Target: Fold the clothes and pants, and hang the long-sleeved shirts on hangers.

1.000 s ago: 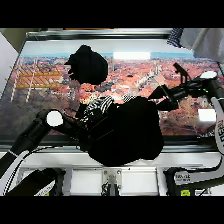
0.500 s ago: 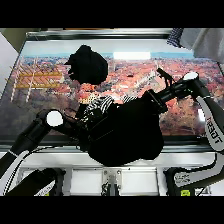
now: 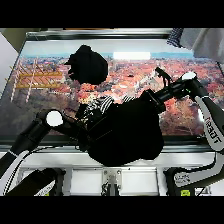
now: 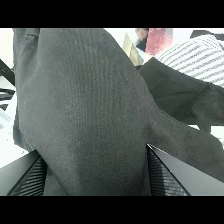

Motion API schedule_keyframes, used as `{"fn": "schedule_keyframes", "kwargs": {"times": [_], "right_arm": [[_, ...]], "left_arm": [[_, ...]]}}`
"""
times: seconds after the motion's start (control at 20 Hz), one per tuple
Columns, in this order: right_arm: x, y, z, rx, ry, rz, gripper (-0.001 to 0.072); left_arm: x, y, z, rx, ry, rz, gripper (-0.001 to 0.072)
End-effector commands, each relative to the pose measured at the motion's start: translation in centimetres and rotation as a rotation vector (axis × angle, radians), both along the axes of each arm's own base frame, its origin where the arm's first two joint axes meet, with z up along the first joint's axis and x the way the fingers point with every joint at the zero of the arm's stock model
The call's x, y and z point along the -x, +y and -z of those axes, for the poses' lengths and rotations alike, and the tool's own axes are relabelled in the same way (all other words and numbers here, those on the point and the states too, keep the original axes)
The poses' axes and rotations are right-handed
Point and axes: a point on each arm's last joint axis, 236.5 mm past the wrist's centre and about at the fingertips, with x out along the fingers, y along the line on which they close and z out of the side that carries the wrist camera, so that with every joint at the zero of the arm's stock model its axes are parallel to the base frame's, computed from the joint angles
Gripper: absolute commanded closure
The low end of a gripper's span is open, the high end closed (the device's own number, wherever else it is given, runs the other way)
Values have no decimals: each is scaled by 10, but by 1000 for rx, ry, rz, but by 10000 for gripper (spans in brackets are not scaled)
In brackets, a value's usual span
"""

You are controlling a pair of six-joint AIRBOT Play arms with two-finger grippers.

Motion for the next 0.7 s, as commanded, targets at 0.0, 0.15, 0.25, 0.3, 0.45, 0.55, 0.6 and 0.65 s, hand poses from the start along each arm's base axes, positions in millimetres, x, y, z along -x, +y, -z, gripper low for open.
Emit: {"fn": "schedule_keyframes", "kwargs": {"times": [0.0,0.15,0.25,0.3,0.45,0.55,0.6,0.65], "right_arm": [[2,0,0,-2,7,-5,55],[1,0,-1,5,27,2,55],[1,0,-1,5,27,2,55],[1,0,-1,5,27,2,55],[1,0,-1,4,27,2,56],[1,0,-1,4,27,3,56],[1,1,-1,4,27,5,56],[0,1,-1,4,26,6,61]], "left_arm": [[-1,-1,-1,6,-3,-3,696],[0,-1,-1,5,-2,-2,695],[0,-1,-1,5,-1,-2,695],[-1,-1,-1,6,-2,-2,695],[0,-1,-1,6,-2,-2,695],[-1,-1,-1,6,-2,-2,695],[-1,-1,-1,6,-2,-2,695],[-1,-1,-1,6,-2,-2,695]]}}
